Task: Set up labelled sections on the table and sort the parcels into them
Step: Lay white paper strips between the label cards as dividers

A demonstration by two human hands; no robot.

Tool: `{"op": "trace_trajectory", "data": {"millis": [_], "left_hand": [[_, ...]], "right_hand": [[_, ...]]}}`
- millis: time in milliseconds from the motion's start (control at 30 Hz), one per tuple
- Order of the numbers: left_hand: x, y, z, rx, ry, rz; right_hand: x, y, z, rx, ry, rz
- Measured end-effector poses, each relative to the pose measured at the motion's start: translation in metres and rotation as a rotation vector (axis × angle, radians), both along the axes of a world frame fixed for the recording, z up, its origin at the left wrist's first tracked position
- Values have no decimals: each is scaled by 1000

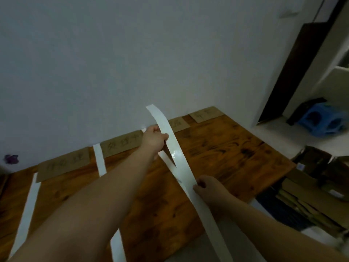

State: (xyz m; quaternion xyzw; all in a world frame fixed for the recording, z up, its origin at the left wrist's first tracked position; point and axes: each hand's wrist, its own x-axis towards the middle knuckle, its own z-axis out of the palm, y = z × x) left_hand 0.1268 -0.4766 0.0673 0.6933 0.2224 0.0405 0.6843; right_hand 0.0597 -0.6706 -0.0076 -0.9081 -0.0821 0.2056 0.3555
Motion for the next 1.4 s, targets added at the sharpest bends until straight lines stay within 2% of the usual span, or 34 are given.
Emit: {"op": "trace_trajectory", "data": {"millis": [200,433,667,867,900,967,1033,1100,1200,1400], "left_hand": [[107,-38,-24,58,-1,-63],[207,-75,-51,48,93,-90],[281,-113,-95,89,181,-26],[316,-141,-153,130,301,78],[318,-145,-162,197,326,58],[319,-150,-179,482,378,-82],[315,-153,-192,806,424,-352],[309,-155,-202,1002,478,-576],[305,-154,-211,1093,535,-650],[312,-149,-211,1108,541,-619]], "right_hand": [[83,-31,-8,-14,58,-125],[171,-71,-12,-92,97,-124],[252,-115,-46,-65,139,-50],[310,-150,-84,-27,193,98],[316,-154,-90,-54,178,120],[325,-160,-101,-136,140,205],[329,-165,-109,-277,83,378],[331,-169,-112,-434,-8,600],[332,-173,-116,-518,-83,781],[333,-164,-122,-514,-108,796]]}}
